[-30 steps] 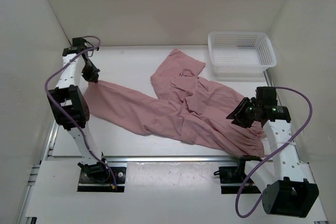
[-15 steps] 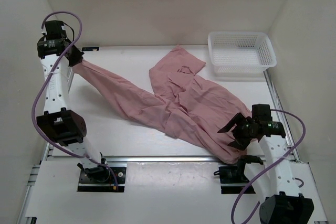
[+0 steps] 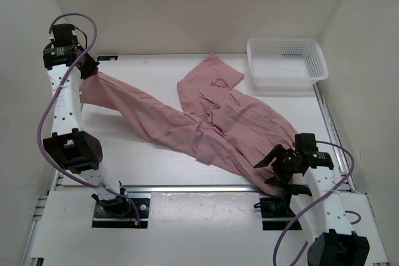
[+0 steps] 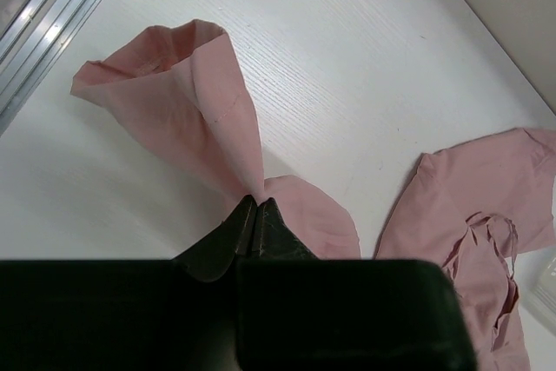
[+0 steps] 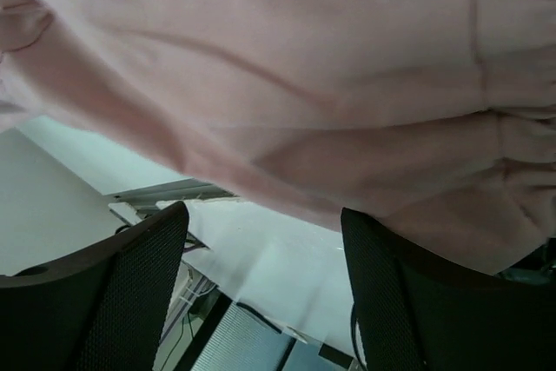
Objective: Fold and stack the trousers
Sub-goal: Flatten the trousers out
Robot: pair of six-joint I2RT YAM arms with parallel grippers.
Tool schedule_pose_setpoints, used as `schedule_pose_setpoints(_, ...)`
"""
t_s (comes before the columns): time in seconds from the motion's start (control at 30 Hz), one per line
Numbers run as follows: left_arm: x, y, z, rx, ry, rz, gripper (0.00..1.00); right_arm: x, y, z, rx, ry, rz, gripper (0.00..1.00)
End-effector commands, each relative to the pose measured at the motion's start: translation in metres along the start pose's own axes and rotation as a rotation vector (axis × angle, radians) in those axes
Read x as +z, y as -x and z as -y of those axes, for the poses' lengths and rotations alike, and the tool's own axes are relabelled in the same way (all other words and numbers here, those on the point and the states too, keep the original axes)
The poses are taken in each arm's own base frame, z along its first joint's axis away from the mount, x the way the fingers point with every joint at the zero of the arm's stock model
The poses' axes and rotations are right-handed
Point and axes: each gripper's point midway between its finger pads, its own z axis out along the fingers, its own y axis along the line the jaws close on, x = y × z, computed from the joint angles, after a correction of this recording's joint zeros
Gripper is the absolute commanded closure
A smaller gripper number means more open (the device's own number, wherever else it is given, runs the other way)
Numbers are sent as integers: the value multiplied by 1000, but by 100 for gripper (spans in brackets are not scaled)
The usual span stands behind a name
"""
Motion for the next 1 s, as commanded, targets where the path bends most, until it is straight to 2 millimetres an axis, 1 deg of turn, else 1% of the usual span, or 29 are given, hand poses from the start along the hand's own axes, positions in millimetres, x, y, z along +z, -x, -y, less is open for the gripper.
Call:
schedule_pose_setpoints(0.0, -16, 13, 3, 7, -20, 51, 90, 10, 8, 10, 23, -68, 3, 25)
schedule_pose_setpoints(0.03, -16, 11, 1, 7, -16, 43, 90, 8, 22, 5, 21, -82, 51, 25)
schedule_pose_setpoints(0.07, -16, 11, 1, 16, -16, 43, 90, 12, 35, 2, 20, -100, 70, 29)
schedule_pose_setpoints(0.13, -16, 11, 1, 16, -16, 43, 90, 19, 55, -2, 23, -135, 93, 30)
schedule_pose_setpoints(0.17, -16, 11, 1, 16, -16, 43, 90, 21, 61, -6, 33, -135, 93, 30)
schedule_pose_setpoints(0.2, -13, 8, 0, 17, -11, 34, 90, 21, 72, -11, 27, -143, 120, 30)
schedule_pose_setpoints(0.23, -13, 8, 0, 17, -11, 33, 90, 24, 78, -14, 29, -155, 128, 32)
schedule_pose_setpoints(0.27, -11, 5, -2, 18, -6, 25, 90, 31, 87, -12, 35, -183, 132, 44)
schedule_pose_setpoints(0.3, -15, 6, -1, 17, -11, 33, 90, 31, 98, -18, 44, -189, 157, 53)
schedule_pose_setpoints(0.33, -15, 9, -5, 10, -4, 36, 90, 37, 105, -16, 54, -220, 148, 65)
schedule_pose_setpoints(0.37, -13, 6, -6, 10, 1, 28, 90, 37, 114, -21, 60, -226, 166, 92)
schedule_pose_setpoints(0.4, -13, 8, -11, 0, 2, 28, 90, 37, 121, -25, 50, -239, 180, 100)
schedule_pose_setpoints(0.43, -12, 11, -15, -9, 10, 32, 90, 35, 138, -40, 30, -243, 214, 100)
schedule_pose_setpoints(0.47, -12, 12, -17, -16, 5, 29, 90, 31, 151, -49, 23, -248, 250, 100)
schedule_pose_setpoints(0.5, -8, 11, -19, -22, 6, 17, 90, 25, 165, -52, 2, -282, 293, 100)
schedule_pose_setpoints(0.53, -11, 17, -21, -32, 0, 31, 90, 22, 177, -57, -6, -309, 308, 100)
schedule_pose_setpoints(0.57, -13, 24, -15, -32, -20, 43, 90, 0, 203, -92, -43, -264, 390, 100)
schedule_pose_setpoints(0.6, -7, 30, -17, -40, -13, 47, 90, -11, 213, -102, -59, -271, 416, 100)
schedule_pose_setpoints(0.63, -7, 35, -11, -39, -39, 51, 90, -19, 225, -113, -90, -276, 441, 100)
schedule_pose_setpoints(0.67, -18, 50, -9, -46, -47, 85, 90, -33, 239, -125, -100, -275, 493, 100)
schedule_pose_setpoints(0.7, -13, 53, -8, -47, -43, 78, 90, -62, 254, -153, -120, -224, 553, 100)
schedule_pose_setpoints(0.73, -16, 59, -7, -52, -54, 85, 90, -70, 261, -164, -150, -221, 562, 100)
schedule_pose_setpoints(0.77, -26, 73, -7, -60, -63, 124, 90, -82, 268, -170, -157, -212, 585, 100)
schedule_pose_setpoints(0.8, -30, 73, -5, -59, -73, 124, 90, -96, 273, -175, -167, -202, 609, 100)
schedule_pose_setpoints(0.83, -30, 76, -11, -69, -63, 129, 90, -108, 274, -186, -191, -185, 618, 100)
schedule_pose_setpoints(0.87, -27, 76, -18, -80, -48, 124, 90, -115, 278, -183, -214, -196, 626, 100)
schedule_pose_setpoints(0.9, -23, 68, -22, -81, -38, 102, 90, -127, 278, -179, -210, -200, 640, 100)
schedule_pose_setpoints(0.93, -29, 70, -28, -89, -37, 124, 90, -131, 274, -170, -205, -215, 632, 100)
schedule_pose_setpoints(0.97, -26, 66, -41, -101, 6, 121, 90, -139, 278, -155, -170, -244, 659, 100)
